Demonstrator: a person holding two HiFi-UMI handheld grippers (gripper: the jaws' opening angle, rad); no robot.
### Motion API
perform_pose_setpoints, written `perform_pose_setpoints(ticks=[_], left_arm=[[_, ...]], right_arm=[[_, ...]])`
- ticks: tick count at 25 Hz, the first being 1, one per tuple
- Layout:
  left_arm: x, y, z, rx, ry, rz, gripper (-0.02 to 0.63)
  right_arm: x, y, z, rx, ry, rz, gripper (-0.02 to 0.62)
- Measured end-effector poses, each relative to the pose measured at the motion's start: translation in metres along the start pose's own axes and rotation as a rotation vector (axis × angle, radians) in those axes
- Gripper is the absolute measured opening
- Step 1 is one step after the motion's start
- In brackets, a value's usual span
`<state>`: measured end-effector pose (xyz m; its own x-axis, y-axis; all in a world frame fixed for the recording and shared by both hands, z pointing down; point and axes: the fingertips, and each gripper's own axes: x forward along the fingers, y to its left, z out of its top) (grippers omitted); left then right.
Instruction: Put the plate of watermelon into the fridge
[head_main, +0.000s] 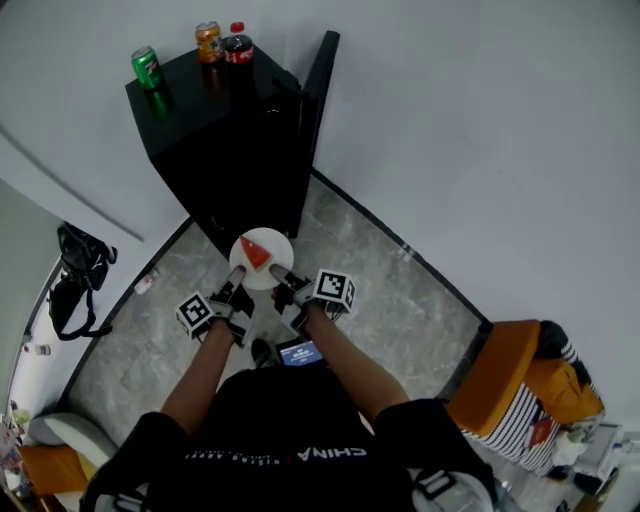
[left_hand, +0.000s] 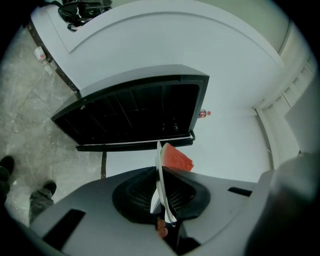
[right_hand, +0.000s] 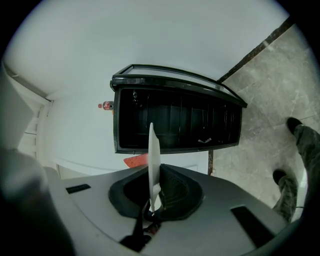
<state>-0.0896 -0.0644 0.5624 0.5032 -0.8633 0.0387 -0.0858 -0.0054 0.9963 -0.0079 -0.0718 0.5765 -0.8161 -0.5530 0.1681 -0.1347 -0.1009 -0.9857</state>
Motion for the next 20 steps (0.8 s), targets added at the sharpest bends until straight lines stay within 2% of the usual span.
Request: perform_pose_setpoints(ticks=[5, 12, 16, 20], left_arm=[[0.042, -0.003, 0.005, -0.013, -0.066, 0.004, 0.034], [0.101, -0.015, 0.012, 0.013, -0.151, 0.018, 0.034], [0.11, -0.012, 0.02, 0.008, -0.197, 0.018, 0.034], [0.106, -0.007, 0.035, -0.001, -0.203, 0.021, 0.032]], right_arm=[[0.012, 0.004, 0.045, -0.015, 0.067, -0.004, 0.029], [0.025, 0.014, 0.108, -0.023, 0.159, 0.017, 0.029], [0.038, 0.015, 0.119, -0.031, 0.199, 0.031, 0.029], [0.053, 0.011, 0.115, -0.018, 0.203, 0.019, 0.029]])
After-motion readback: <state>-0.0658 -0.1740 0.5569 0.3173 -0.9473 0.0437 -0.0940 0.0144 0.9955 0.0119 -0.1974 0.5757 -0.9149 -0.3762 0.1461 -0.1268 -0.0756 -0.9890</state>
